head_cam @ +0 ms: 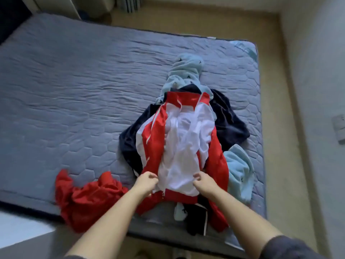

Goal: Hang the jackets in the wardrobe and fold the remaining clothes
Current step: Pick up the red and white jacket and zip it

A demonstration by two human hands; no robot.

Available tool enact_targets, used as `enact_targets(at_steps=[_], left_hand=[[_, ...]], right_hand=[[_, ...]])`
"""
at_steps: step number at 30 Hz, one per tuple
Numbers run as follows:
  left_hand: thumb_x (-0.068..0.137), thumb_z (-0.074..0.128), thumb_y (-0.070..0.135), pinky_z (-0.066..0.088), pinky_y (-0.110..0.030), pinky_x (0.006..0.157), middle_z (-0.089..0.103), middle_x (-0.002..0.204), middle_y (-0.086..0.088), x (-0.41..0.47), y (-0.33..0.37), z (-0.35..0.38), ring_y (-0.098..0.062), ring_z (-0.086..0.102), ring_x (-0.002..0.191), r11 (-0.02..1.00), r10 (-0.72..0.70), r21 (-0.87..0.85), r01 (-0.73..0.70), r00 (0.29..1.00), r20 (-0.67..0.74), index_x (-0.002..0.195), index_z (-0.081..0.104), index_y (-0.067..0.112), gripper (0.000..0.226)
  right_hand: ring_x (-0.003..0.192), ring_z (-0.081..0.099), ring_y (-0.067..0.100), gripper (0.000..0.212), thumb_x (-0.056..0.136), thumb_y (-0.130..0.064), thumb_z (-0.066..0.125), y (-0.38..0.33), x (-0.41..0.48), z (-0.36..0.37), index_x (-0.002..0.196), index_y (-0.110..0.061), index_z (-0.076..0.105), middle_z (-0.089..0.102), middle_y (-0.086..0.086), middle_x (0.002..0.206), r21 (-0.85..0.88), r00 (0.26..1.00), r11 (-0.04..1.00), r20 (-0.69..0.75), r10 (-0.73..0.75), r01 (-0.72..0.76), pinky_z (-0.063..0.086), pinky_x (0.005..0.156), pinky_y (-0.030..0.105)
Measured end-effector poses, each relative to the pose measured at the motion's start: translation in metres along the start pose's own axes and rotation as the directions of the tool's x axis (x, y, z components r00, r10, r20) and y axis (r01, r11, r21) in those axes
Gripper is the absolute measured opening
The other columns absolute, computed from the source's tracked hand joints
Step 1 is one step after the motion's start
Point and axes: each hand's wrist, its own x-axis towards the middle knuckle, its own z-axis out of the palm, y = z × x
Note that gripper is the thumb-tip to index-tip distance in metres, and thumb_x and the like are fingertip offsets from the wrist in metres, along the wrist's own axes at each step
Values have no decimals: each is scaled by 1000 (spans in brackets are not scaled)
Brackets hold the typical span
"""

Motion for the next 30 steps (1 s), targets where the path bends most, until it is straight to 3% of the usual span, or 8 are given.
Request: enact_targets(at_steps=[2, 4, 7, 11, 14, 18, 25, 30], left_hand=[[90, 52, 12, 46, -29, 63, 64, 95, -6, 25, -46, 23, -24, 60, 78, 998, -43, 44, 41, 999, 28, 103, 63, 14, 17], [89, 54, 13, 47, -29, 71, 67, 104, -9, 48, -82, 43, -25, 63, 93, 991, -80, 107, 74, 996, 49, 100, 64, 17, 15], [89, 55, 11, 49, -36, 89, 64, 117, -12, 81, -116, 66, -29, 60, 109, 979, -98, 184, 82, 992, 75, 115, 61, 12, 27], [89, 55, 8, 37, -20, 93, 54, 134, -5, 122, -135, 86, -22, 51, 123, 977, 7, 214, -17, 999, 49, 134, 47, 14, 46], [89, 60, 10, 38, -21, 89, 61, 115, -3, 145, -138, 94, -21, 56, 112, 983, 83, 162, -84, 996, 12, 124, 52, 13, 35], [87, 65, 14, 41, -25, 71, 63, 76, 2, 149, -140, 91, -15, 57, 78, 974, 158, 158, -162, 987, 35, 83, 63, 15, 5], [90, 61, 10, 39, -9, 49, 62, 70, 3, 130, -138, 75, 4, 52, 48, 982, 174, 33, -186, 957, 232, 77, 62, 18, 16], [90, 64, 19, 42, -9, 51, 63, 70, 9, 122, -135, 75, 4, 53, 53, 988, 142, 23, -154, 952, 272, 80, 65, 24, 12]], right_hand=[[115, 57, 24, 39, 90, -13, 47, 33, 24, 41, 128, -10, 57, 60, 9, 128, -18, 998, 999, 56, 30, -29, 42, 94, 25], [103, 60, 22, 36, 90, -13, 47, 57, 47, 78, 122, -10, 62, 64, 9, 121, 8, 993, 998, 96, 61, -62, 44, 89, 27], [87, 56, 21, 33, 91, -12, 46, 81, 72, 125, 118, -8, 65, 64, 8, 103, 123, 984, 983, 133, 122, -138, 46, 77, 31], [82, 62, 25, 27, 87, -6, 49, 98, 97, 171, 111, -7, 61, 61, 8, 91, 400, 966, 879, 106, 236, -259, 50, 61, 27], [83, 62, 20, 23, 89, -7, 57, 101, 105, 195, 111, -13, 53, 62, 4, 90, 689, 941, 649, 162, 296, -322, 49, 59, 26], [86, 65, 15, 15, 88, -12, 64, 99, 107, 208, 101, -18, 59, 67, 4, 98, 835, 954, 479, 167, 248, -270, 51, 63, 28], [91, 68, 18, 22, 80, -20, 74, 88, 95, 206, 100, -16, 68, 74, 1, 96, 908, 982, 378, 147, 117, -181, 52, 67, 27], [74, 71, 21, 11, 86, -15, 62, 89, 82, 192, 95, -10, 66, 74, 7, 82, 913, 974, 347, 169, 152, -213, 55, 63, 30]])
